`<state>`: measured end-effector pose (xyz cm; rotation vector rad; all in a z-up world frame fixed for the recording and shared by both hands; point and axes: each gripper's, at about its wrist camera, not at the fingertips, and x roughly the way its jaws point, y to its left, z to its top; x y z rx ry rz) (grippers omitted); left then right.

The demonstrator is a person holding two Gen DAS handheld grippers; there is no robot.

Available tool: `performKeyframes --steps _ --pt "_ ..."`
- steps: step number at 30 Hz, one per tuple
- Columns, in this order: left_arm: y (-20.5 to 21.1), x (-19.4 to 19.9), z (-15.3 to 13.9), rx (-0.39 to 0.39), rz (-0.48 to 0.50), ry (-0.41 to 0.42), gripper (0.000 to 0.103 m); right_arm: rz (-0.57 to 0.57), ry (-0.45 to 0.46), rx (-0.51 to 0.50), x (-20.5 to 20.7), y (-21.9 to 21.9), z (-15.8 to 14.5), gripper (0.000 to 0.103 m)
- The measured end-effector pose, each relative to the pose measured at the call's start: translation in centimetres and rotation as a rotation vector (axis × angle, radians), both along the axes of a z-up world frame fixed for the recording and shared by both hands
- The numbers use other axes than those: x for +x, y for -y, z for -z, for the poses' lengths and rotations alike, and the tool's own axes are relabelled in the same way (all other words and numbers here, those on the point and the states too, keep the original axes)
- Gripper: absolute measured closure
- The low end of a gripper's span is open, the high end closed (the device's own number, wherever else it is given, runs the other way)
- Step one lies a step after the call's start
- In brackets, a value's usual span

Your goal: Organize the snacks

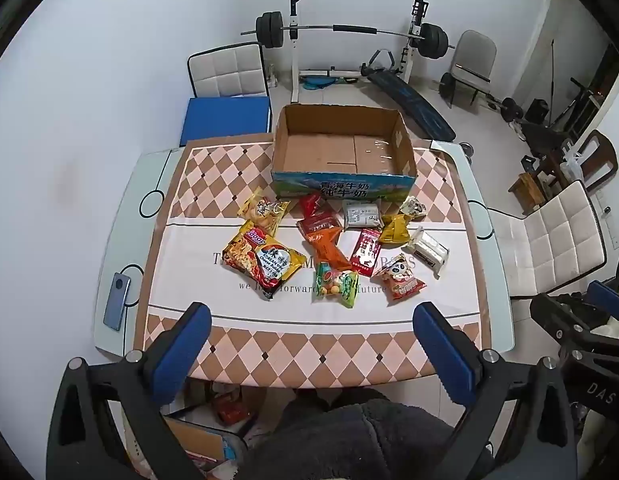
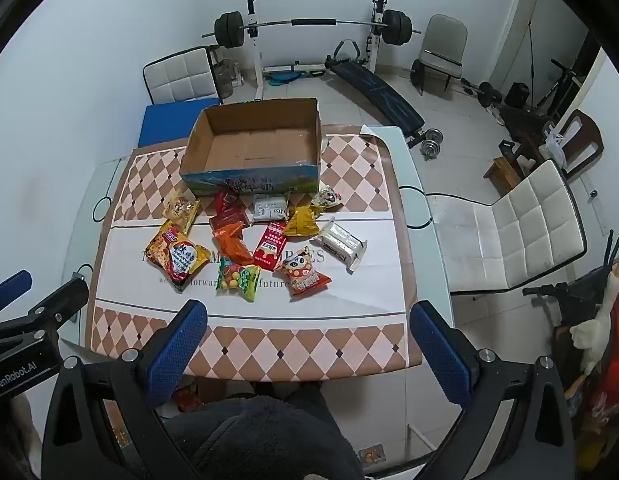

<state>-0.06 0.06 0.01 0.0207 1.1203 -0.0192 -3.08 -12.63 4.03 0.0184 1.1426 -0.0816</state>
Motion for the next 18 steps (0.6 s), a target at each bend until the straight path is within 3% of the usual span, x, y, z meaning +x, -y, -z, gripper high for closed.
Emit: performKeyframes --steps 11,18 --pt "-0.1 0.1 0.1 -0.004 0.007 -0.003 0.000 -0.005 0.004 -0.003 0.0 -0.1 -0.6 0.000" --pt "0.3 0.0 -1.6 -0.013 -0.001 0.001 0.000 -0.006 0.009 -0.009 0.1 -0.3 -0.7 0.000"
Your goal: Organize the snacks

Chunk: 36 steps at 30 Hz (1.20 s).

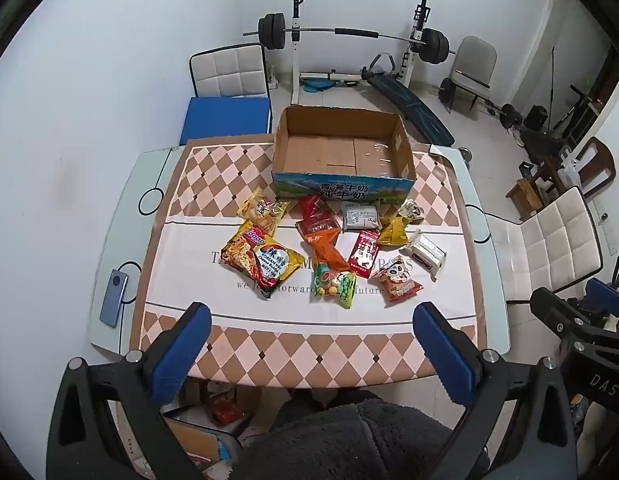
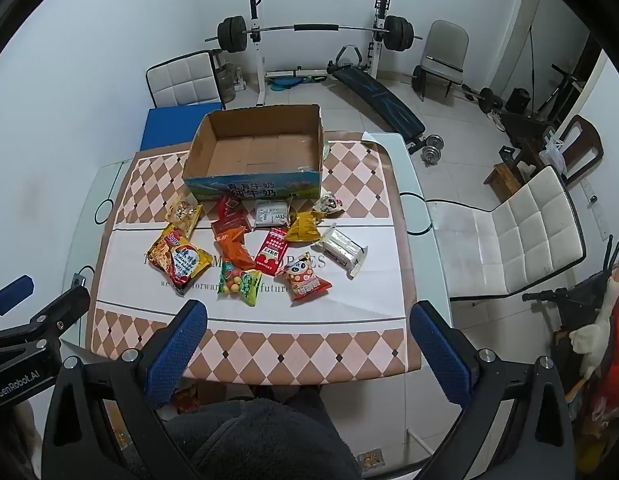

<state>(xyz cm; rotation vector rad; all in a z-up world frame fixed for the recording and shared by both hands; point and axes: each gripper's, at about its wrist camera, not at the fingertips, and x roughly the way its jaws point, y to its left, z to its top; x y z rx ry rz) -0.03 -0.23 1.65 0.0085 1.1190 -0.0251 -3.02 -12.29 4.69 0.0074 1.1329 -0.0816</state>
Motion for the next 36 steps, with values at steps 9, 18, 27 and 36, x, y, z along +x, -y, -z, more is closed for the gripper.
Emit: performKeyframes --steps 9,18,27,36 --pt "-0.2 -0.3 0.8 -0.014 0.008 0.006 0.000 0.001 -0.002 0.003 0.2 -0.2 -0.5 0.000" --pt "0.1 -0.3 0.9 -0.017 0.011 0.009 0.000 -0.003 0.004 -0.003 0.0 -0.3 -0.5 0.000" --pt "0.5 -0.1 0.8 -0.017 0.012 0.015 0.000 -0.001 0.006 0.001 0.2 -0.4 -0.7 0.000" --pt "0.7 0.2 0.8 -0.023 0.015 0.011 0.000 -0.002 0.011 0.001 0.1 -0.4 -0.7 0.000"
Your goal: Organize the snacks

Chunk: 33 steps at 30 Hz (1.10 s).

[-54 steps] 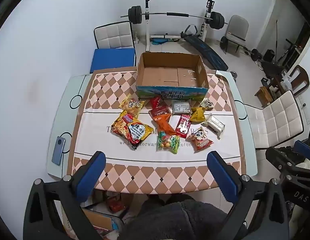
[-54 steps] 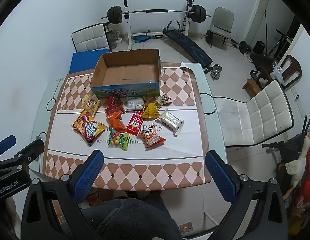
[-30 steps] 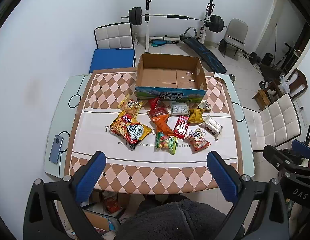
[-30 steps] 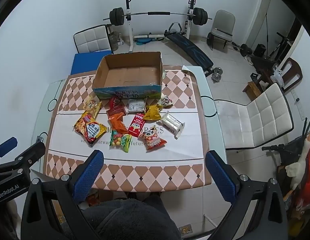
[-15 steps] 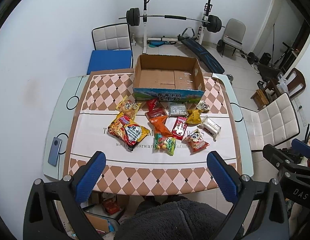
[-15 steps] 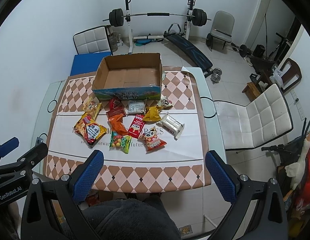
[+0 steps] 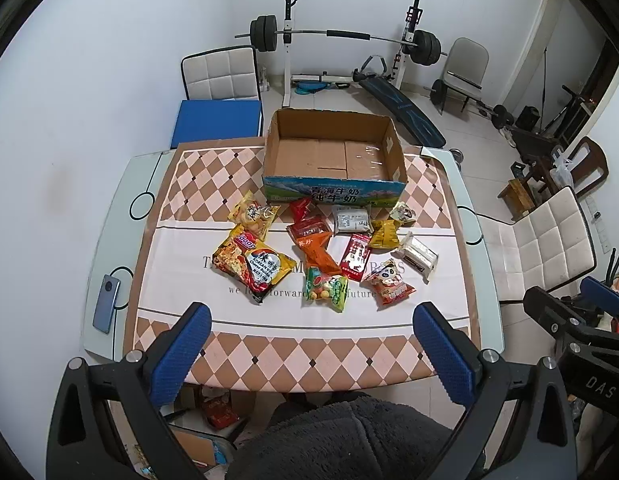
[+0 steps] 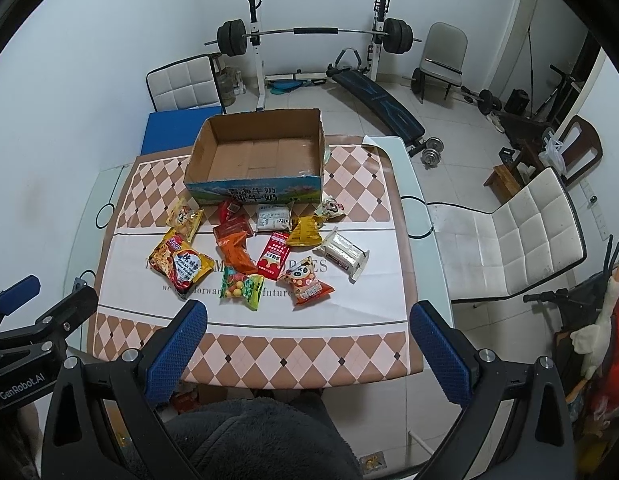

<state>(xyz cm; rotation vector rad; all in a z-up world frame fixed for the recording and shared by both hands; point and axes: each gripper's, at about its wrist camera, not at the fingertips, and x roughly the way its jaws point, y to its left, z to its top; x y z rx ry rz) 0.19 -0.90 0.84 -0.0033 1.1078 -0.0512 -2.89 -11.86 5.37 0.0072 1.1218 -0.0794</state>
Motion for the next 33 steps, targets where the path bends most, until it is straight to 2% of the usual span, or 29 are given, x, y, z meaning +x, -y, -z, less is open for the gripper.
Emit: performKeyframes --steps 33 --pt "-0.43 -0.23 -0.10 -0.028 -0.006 0.012 0.000 -0.009 0.015 0.004 0.72 -0.36 -0.94 0.000"
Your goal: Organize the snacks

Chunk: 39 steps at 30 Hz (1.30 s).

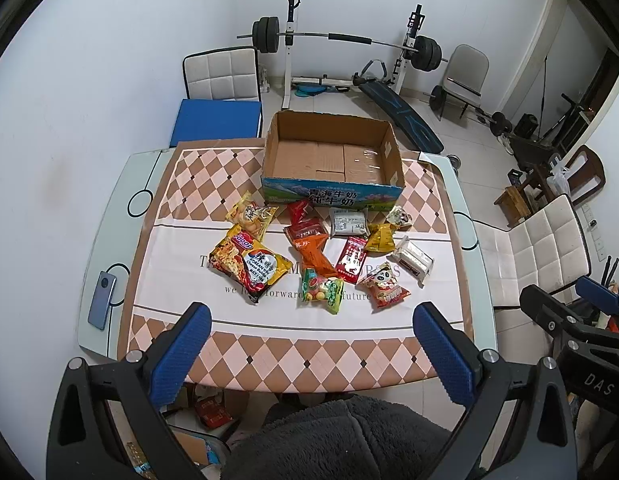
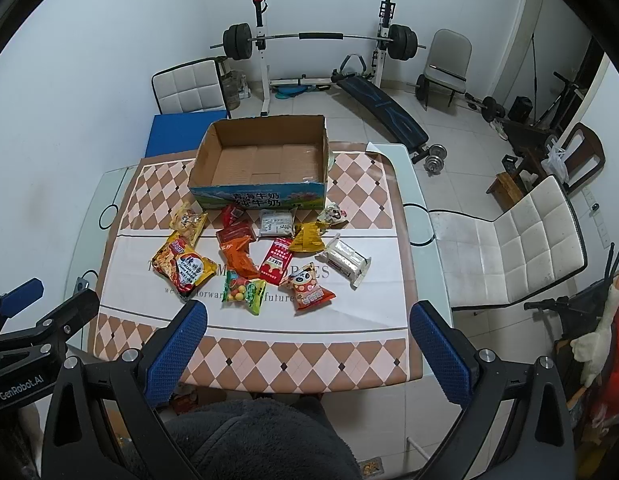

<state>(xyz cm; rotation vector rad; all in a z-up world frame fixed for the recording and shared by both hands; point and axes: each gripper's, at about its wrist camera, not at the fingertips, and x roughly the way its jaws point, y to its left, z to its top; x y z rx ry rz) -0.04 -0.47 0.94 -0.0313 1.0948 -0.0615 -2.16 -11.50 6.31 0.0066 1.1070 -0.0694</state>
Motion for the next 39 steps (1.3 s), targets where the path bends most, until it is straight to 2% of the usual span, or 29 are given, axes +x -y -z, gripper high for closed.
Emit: performKeyframes --steps 7,11,13,16,20,27,30,35,39 --pt "-0.1 0.0 0.2 -0.001 -0.007 0.004 0.000 -0.012 0.002 0.006 0.0 -0.1 -0.1 0.000" --pt "-0.9 1.4 1.3 -0.012 -0.070 0.002 0.000 -0.007 0.007 0.017 1.2 0.5 0.6 0.000" --pt "-1.4 2.7 2.3 -0.005 -0.118 -0.005 0.000 -0.001 -0.003 0.030 2.1 1.3 2.0 0.000" --pt "-3.0 5.1 4.6 0.006 -0.196 -0.036 0.000 0.012 -0.053 0.080 4.7 2.7 5.5 0.000" --pt "-5.3 8.7 9.3 -0.012 -0.293 -0.148 0.000 0.009 -0.148 0.153 9.3 3.1 11.3 0.000" --pt "-9.6 12.6 20.5 -0.179 -0.447 -0.416 0.001 -0.037 -0.316 0.146 16.0 1.2 22.7 0.000" --pt "-11.5 14.3 25.5 -0.261 -0.523 -0.523 0.001 -0.021 -0.396 0.145 17.8 0.6 27.5 0.000" --pt "-14.0 17.8 31.6 -0.372 -0.609 -0.620 0.002 0.026 -0.486 0.154 19.3 0.0 33.4 0.000" --pt "-15.7 21.0 35.1 -0.367 -0.650 -0.673 0.002 0.091 -0.557 0.182 19.7 -0.2 36.8 0.000"
